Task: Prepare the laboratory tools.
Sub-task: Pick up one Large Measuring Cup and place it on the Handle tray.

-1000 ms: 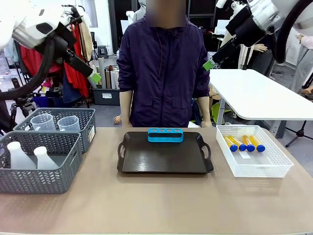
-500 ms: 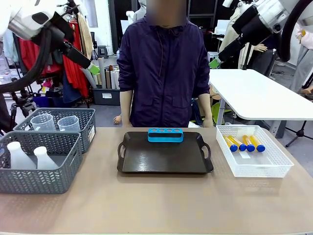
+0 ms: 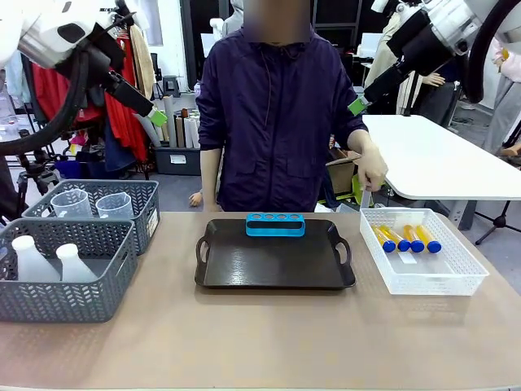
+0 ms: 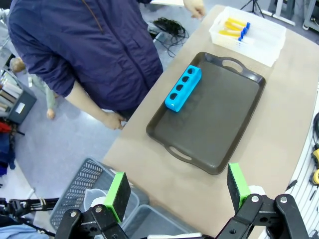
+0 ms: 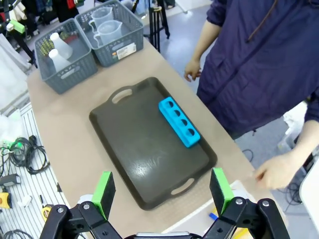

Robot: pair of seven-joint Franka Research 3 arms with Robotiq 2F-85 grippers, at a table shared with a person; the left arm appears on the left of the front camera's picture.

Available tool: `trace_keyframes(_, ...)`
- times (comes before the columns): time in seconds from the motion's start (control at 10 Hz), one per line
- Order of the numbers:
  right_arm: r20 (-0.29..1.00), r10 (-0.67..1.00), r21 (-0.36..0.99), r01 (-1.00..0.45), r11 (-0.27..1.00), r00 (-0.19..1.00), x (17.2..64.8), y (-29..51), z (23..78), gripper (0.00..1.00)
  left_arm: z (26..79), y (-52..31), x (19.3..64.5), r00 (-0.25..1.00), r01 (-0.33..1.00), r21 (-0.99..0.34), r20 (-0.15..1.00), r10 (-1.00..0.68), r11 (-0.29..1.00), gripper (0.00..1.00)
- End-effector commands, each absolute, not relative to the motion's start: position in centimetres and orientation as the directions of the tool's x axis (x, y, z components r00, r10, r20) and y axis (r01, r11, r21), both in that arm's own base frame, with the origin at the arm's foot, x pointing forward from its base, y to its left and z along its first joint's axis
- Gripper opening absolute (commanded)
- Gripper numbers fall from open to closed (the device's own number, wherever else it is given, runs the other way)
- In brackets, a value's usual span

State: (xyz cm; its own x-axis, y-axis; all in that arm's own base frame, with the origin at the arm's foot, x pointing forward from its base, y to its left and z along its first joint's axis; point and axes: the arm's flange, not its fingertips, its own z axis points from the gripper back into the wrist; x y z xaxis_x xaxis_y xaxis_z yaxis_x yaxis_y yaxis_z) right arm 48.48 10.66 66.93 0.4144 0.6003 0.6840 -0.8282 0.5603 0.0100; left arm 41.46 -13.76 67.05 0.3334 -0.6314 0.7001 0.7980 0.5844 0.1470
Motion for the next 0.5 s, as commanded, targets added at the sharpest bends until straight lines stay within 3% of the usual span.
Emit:
trace_keyframes(0.0, 0.685, 0.599, 0.011, -0.828, 0.561, 0.415, 48.51, 10.50, 66.96, 1.00, 67.28, -13.49, 41.38, 0.327, 0.800, 0.145, 0.709, -0.625, 0.583, 1.00)
trace_keyframes(0.4, 0.685, 0.599, 0.011, -0.828, 0.561, 0.415, 48.51, 10.50, 66.96, 1.00, 67.28, -13.49, 41.38, 0.327, 0.800, 0.145, 0.709, -0.625, 0.583, 1.00)
